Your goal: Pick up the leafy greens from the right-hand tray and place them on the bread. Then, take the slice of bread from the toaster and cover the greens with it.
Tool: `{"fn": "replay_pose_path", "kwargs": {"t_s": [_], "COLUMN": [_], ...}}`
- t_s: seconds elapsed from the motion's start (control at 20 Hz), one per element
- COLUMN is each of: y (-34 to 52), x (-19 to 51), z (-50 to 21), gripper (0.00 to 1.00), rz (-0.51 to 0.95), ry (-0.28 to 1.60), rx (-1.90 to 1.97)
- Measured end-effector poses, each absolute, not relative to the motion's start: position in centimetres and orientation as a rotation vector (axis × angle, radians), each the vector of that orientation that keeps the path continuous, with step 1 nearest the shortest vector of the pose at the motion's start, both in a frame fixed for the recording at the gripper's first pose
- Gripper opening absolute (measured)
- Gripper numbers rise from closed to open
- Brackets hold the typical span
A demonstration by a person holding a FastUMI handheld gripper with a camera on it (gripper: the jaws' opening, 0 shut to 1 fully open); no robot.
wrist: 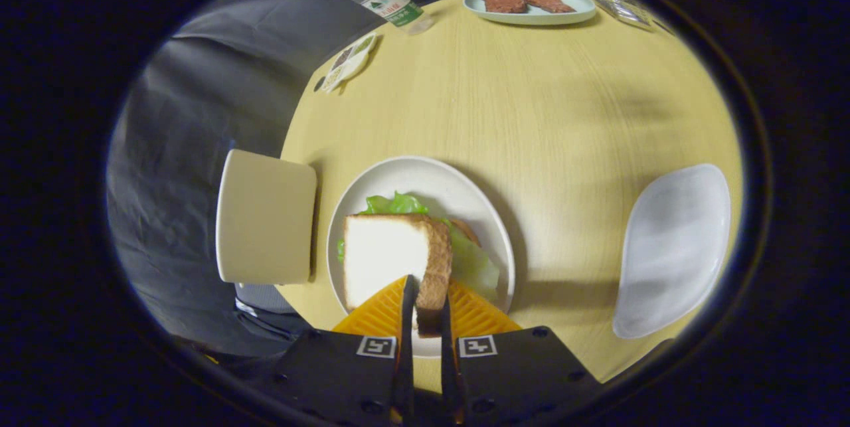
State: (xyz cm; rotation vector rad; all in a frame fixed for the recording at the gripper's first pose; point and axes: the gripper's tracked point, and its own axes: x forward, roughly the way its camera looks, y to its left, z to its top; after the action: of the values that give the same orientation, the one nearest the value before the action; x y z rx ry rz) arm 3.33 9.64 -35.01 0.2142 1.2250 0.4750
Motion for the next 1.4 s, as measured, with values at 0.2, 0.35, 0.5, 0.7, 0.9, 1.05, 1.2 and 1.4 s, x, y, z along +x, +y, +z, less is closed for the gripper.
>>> {"fn": "replay_pose_path", "kwargs": {"t_s": [0.2, 0.35, 0.5, 0.7, 0.9, 1.05, 1.2, 1.4], "y": [9.0, 8.7, 8.1, 7.5, 7.2, 6.8, 5.8, 5.1], "x": [3.3, 3.1, 3.0, 3.5, 4.0, 4.1, 4.0, 3.8], "z": [-35.1, -35.0, -34.4, -33.0, -30.9, -27.7, -23.0, -14.6], "gripper": [0.31, 0.48, 0.64, 0.85, 1.00, 1.00, 1.00, 0.99], "rz": [0.431, 0.396, 0.356, 0.293, 0.237, 0.189, 0.155, 0.147], "ry": [1.138, 1.057, 0.974, 0.854, 0.758, 0.685, 0.551, 0.340], "rx": [0.084, -0.043, -0.170, -0.254, -0.233, -0.143, -0.072, -0.002]}}
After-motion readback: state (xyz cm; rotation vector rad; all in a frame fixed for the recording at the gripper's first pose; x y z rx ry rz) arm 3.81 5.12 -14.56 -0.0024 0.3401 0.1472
